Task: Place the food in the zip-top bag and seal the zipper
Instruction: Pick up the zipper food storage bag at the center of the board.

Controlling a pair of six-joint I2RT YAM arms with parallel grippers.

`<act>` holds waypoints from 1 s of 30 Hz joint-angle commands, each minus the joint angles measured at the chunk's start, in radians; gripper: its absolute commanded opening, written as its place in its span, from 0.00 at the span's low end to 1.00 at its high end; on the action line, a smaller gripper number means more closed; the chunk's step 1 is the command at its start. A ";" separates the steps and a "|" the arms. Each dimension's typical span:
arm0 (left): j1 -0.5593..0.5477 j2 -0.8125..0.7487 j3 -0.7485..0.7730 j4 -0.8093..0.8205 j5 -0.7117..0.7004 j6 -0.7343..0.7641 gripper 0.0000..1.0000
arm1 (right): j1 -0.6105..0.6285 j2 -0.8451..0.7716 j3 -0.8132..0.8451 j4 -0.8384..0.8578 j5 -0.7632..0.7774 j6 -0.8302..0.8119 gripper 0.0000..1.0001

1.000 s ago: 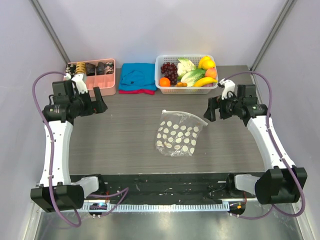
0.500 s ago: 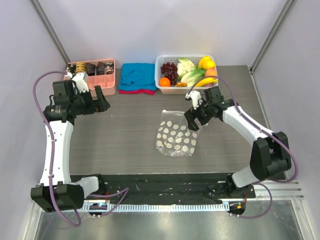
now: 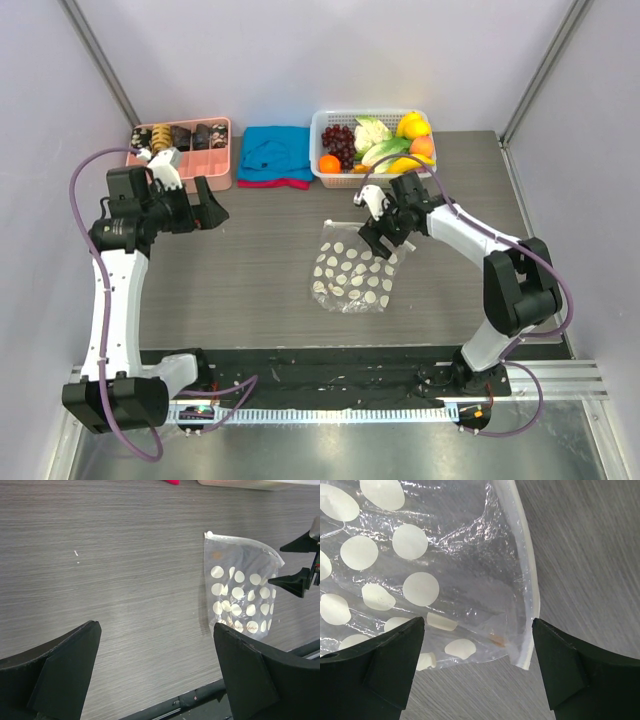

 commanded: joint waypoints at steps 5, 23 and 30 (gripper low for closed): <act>-0.008 -0.016 -0.005 0.072 0.052 -0.038 1.00 | -0.062 0.022 0.045 0.003 -0.064 -0.106 0.93; -0.008 -0.010 0.016 0.084 0.133 -0.020 1.00 | -0.214 0.117 0.038 -0.002 -0.268 -0.129 0.77; -0.010 -0.007 0.029 0.086 0.125 -0.009 1.00 | -0.216 0.100 0.024 0.017 -0.259 -0.109 0.54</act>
